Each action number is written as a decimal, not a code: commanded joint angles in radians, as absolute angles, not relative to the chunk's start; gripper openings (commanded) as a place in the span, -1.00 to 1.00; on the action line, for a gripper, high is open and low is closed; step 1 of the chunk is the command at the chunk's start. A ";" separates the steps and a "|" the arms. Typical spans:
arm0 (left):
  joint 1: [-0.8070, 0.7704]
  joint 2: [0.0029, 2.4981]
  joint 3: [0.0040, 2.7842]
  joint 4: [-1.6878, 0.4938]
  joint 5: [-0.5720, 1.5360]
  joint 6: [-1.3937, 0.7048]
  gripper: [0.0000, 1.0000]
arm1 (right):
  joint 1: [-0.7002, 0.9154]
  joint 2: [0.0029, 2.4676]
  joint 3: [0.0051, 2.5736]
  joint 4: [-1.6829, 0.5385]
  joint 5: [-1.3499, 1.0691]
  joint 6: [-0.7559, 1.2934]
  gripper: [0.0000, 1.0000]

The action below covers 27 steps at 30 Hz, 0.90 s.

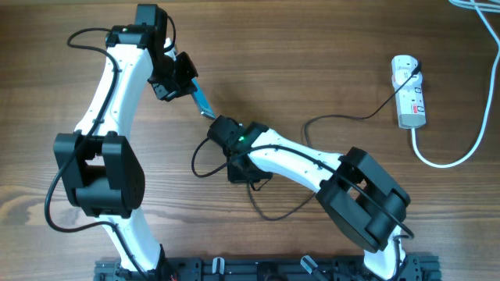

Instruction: Plug charger to phone and switch on socket

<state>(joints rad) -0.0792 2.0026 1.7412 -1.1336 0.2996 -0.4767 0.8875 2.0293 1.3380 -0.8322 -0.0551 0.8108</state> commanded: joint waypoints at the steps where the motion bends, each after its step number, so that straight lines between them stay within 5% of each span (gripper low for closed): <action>1: -0.080 1.973 1.758 -1.134 0.298 -0.486 -0.92 | 0.889 2.074 1.340 -0.834 -0.056 0.811 -0.91; 4: -0.081 1.973 1.758 -1.116 0.351 -0.449 -0.92 | 0.876 2.005 1.356 -0.857 -0.125 0.807 -0.91; 15: -0.081 1.973 1.758 -0.953 1.131 -0.184 -0.92 | 0.866 1.583 1.356 -0.968 -0.211 0.706 -0.91; 27: -0.111 1.973 1.758 -1.096 1.281 0.110 -0.92 | 0.792 1.479 1.357 -0.991 -0.112 0.707 -0.91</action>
<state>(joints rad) -0.1120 2.0026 1.7416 -1.0500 1.2366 -0.0216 0.7963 1.5028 1.3415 -0.9993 -0.1333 0.7208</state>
